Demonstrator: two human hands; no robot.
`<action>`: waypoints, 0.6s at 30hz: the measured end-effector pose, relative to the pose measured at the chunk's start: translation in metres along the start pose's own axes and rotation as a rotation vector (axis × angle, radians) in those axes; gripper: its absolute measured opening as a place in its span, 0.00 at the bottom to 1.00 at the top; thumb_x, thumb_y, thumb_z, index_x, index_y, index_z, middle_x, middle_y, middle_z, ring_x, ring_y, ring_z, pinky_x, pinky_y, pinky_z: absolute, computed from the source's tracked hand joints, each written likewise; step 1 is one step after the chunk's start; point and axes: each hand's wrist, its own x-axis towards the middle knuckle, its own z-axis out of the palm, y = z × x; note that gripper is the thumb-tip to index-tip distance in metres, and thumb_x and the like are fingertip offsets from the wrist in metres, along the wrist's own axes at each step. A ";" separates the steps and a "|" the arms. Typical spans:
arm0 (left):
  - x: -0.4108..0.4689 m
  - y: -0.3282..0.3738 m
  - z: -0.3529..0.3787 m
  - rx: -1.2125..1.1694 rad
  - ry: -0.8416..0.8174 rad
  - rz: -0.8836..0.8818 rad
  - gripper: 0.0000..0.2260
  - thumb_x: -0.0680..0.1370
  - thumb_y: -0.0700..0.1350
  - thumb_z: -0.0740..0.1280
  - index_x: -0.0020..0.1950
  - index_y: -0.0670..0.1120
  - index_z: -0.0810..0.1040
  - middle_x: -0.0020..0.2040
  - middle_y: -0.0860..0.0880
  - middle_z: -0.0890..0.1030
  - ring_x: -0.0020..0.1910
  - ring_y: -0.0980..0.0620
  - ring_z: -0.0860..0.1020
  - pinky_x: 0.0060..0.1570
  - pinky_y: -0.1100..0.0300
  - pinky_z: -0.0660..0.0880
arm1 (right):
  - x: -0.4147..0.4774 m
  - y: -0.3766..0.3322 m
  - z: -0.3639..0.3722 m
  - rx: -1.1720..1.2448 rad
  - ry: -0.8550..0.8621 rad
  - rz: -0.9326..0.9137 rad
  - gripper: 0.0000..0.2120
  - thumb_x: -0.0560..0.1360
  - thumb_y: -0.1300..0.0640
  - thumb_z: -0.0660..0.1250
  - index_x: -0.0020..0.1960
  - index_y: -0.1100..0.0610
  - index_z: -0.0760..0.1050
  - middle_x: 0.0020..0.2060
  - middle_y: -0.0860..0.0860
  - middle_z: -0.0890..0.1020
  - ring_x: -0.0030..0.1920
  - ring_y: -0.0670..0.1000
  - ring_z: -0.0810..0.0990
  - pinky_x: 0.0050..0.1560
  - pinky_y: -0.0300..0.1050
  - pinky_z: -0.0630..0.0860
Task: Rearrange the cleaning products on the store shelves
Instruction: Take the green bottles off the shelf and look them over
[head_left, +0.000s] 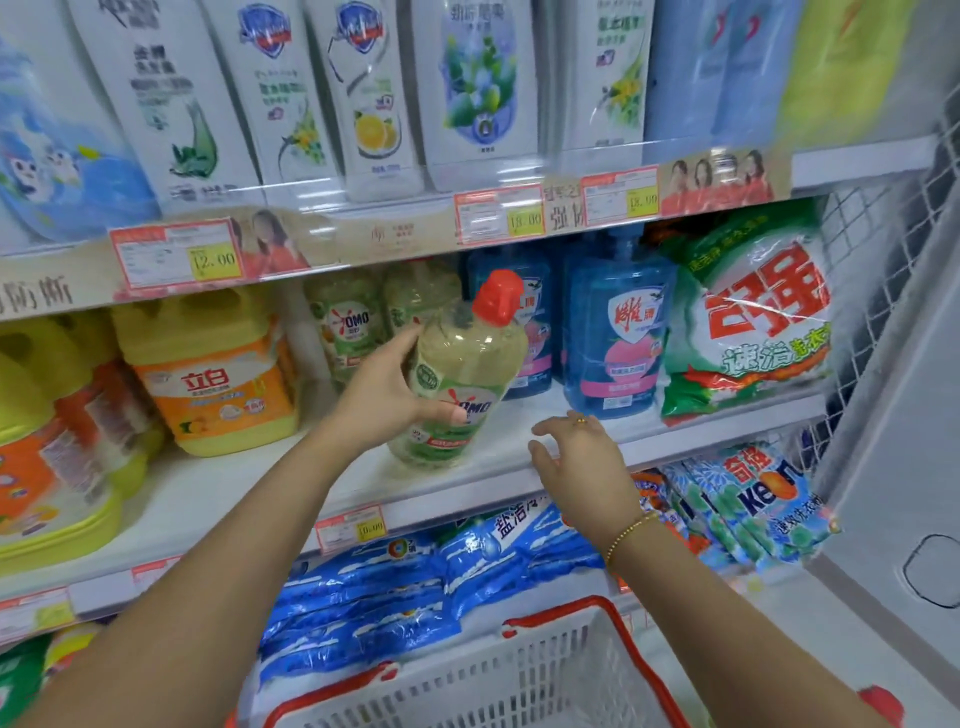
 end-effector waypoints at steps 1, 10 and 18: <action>0.004 -0.005 0.000 -0.018 0.019 -0.028 0.38 0.58 0.42 0.83 0.66 0.49 0.73 0.56 0.57 0.80 0.55 0.61 0.77 0.55 0.61 0.74 | 0.002 -0.001 0.003 -0.015 -0.010 -0.015 0.15 0.80 0.54 0.59 0.64 0.57 0.75 0.62 0.57 0.77 0.69 0.53 0.66 0.66 0.44 0.63; 0.032 -0.052 -0.002 -0.314 0.172 -0.190 0.28 0.59 0.40 0.80 0.56 0.53 0.76 0.54 0.49 0.84 0.54 0.50 0.82 0.59 0.45 0.76 | 0.053 -0.037 0.030 0.261 -0.133 -0.035 0.31 0.73 0.51 0.71 0.72 0.57 0.64 0.65 0.54 0.74 0.65 0.52 0.71 0.60 0.40 0.65; 0.047 -0.075 0.003 -0.214 0.161 -0.174 0.22 0.69 0.46 0.76 0.59 0.55 0.72 0.50 0.61 0.78 0.48 0.67 0.76 0.43 0.74 0.71 | 0.089 -0.034 0.063 0.524 -0.190 -0.032 0.36 0.68 0.61 0.75 0.70 0.51 0.63 0.58 0.44 0.77 0.55 0.43 0.75 0.51 0.28 0.68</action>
